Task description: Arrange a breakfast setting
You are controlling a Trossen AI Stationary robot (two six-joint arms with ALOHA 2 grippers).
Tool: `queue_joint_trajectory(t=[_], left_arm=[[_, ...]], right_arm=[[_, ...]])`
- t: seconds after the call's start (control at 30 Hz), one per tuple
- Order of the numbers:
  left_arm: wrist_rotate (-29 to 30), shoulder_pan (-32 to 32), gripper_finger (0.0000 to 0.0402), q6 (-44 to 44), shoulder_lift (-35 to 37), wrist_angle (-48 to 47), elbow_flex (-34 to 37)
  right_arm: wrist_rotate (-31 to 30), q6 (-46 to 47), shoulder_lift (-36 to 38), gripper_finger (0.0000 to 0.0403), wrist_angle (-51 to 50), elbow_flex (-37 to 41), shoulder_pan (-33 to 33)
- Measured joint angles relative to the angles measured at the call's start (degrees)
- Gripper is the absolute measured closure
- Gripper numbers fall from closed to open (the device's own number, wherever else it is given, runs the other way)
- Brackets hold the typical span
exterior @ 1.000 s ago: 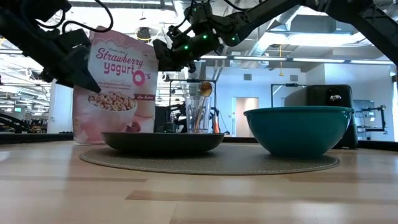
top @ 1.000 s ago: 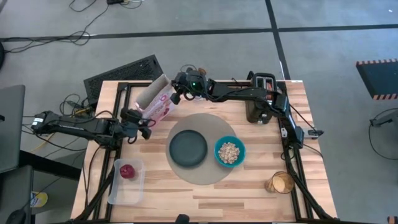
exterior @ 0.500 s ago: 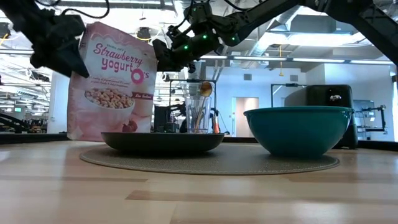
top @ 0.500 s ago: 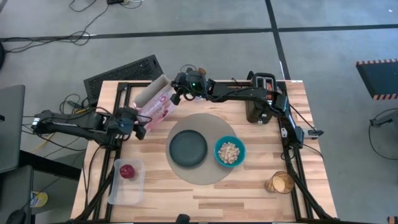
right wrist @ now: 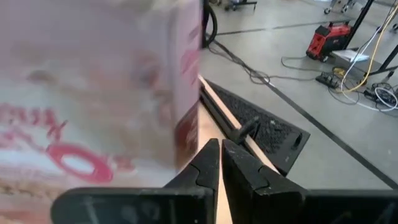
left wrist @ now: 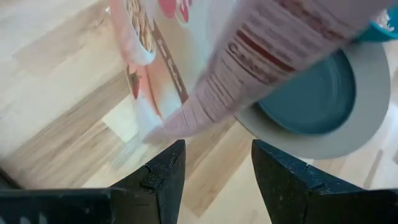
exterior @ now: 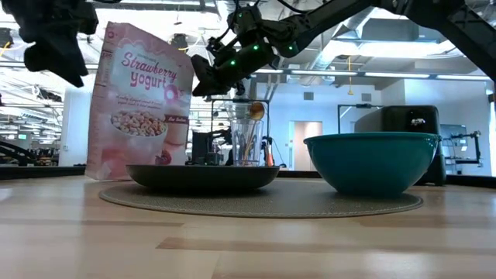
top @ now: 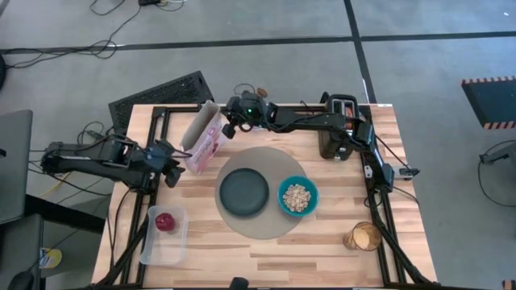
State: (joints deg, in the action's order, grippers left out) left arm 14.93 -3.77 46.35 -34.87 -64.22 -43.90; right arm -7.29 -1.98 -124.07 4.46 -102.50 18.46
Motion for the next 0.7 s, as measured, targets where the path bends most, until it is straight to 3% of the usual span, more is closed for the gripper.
queue_joint_trajectory(t=[0.33,0.7], left_arm=[[-0.4,0.0,0.0232,-2.1,0.0,-1.2,-3.8],[-6.2,0.0,0.0232,-5.0,0.0,-2.2,-8.1]], right_arm=[[-1.8,-1.1,3.1,0.0288,-4.7,0.0,0.3],[-1.8,-6.1,16.9,0.0246,-21.6,0.0,-0.9]])
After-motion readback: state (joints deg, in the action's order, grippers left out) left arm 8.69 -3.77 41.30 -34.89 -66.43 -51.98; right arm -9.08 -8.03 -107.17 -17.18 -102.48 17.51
